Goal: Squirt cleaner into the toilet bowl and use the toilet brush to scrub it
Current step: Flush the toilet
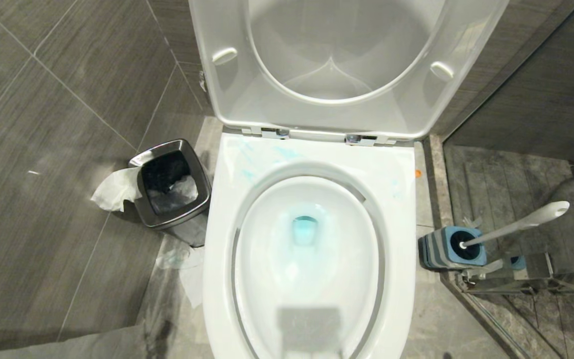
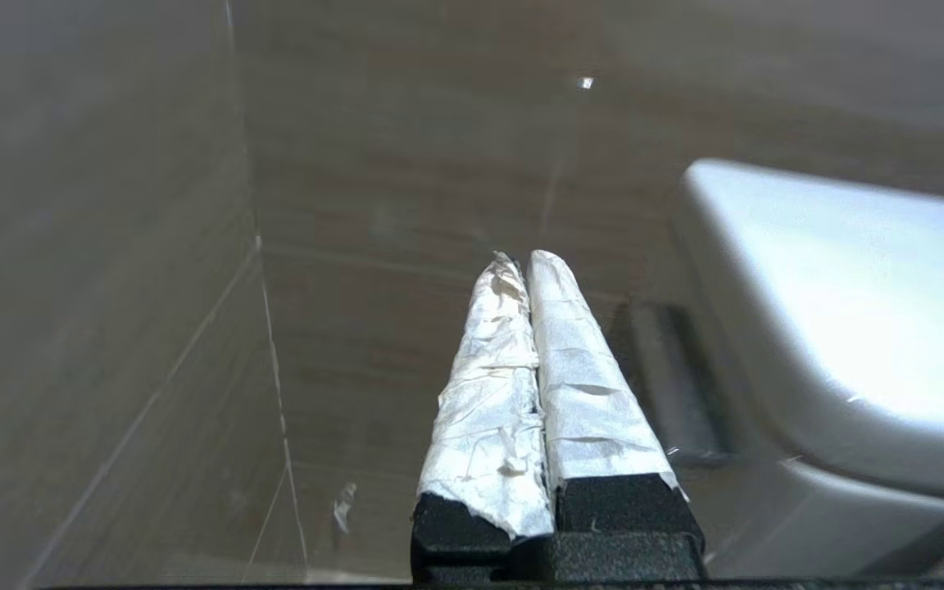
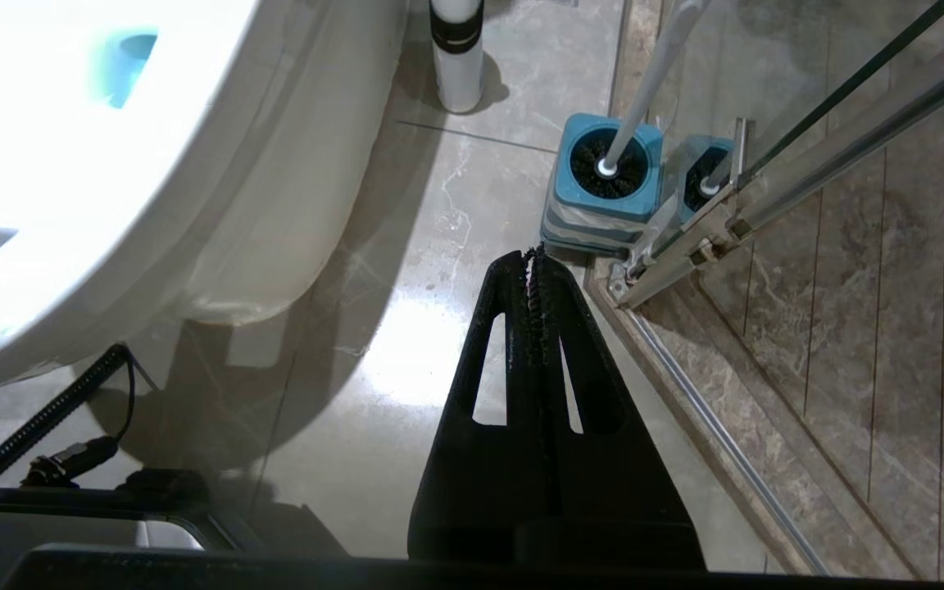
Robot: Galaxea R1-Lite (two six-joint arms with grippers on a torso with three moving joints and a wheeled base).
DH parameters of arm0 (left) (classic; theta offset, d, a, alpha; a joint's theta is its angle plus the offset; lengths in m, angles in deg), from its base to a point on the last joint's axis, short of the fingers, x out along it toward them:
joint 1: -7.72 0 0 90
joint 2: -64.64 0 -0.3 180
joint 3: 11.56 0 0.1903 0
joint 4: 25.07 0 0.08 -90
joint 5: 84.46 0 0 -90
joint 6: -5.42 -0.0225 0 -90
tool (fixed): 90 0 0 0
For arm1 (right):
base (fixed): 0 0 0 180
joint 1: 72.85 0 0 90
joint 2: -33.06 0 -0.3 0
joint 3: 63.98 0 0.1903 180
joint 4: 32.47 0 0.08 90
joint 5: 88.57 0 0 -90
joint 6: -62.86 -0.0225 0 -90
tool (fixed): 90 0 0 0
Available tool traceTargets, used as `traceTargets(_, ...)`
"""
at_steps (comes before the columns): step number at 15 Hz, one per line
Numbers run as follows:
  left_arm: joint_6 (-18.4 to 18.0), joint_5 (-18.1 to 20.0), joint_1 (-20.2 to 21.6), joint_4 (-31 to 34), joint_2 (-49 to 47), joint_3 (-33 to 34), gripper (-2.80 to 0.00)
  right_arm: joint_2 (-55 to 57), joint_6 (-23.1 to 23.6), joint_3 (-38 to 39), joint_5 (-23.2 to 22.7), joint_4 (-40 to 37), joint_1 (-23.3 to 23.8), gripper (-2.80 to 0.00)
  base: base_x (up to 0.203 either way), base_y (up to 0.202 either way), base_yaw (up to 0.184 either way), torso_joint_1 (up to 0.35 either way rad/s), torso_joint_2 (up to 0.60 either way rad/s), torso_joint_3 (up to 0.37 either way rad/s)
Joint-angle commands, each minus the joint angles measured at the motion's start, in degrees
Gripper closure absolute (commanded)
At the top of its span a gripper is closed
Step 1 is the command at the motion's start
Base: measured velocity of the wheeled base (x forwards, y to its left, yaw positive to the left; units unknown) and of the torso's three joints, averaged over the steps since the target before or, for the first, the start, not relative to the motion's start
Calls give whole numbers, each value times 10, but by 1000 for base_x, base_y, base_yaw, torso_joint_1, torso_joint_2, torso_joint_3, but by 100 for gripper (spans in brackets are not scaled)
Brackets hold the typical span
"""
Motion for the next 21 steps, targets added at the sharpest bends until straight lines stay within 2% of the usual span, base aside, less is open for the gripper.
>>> traceTargets(1, 1, -4, 0, -2, -5, 0, 0, 0, 0, 0, 0, 0, 0, 0, 0, 0, 0, 2, 3, -159)
traceTargets(8, 0, -8, 0, -21, -9, 0, 0, 0, 0, 0, 0, 0, 0, 0, 0, 0, 0, 3, 3, -180)
traceTargets(12, 17, -25, 1, -18, 2, 0, 0, 0, 0, 0, 0, 0, 0, 0, 0, 0, 0, 0, 1, -30)
traceTargets(14, 20, -20, 2, -4, 22, 0, 0, 0, 0, 0, 0, 0, 0, 0, 0, 0, 0, 0, 0, 0)
traceTargets(16, 20, 2, 3, 78, 58, 0, 0, 0, 0, 0, 0, 0, 0, 0, 0, 0, 0, 0, 0, 0)
traceTargets(17, 22, 34, 3, 119, 74, 0, 0, 0, 0, 0, 0, 0, 0, 0, 0, 0, 0, 0, 0, 0)
traceTargets(19, 23, 85, -1, 134, 92, 0, 0, 0, 0, 0, 0, 0, 0, 0, 0, 0, 0, 0, 0, 0)
traceTargets(21, 29, 97, -24, 134, 99, 0, 0, 0, 0, 0, 0, 0, 0, 0, 0, 0, 0, 0, 0, 0)
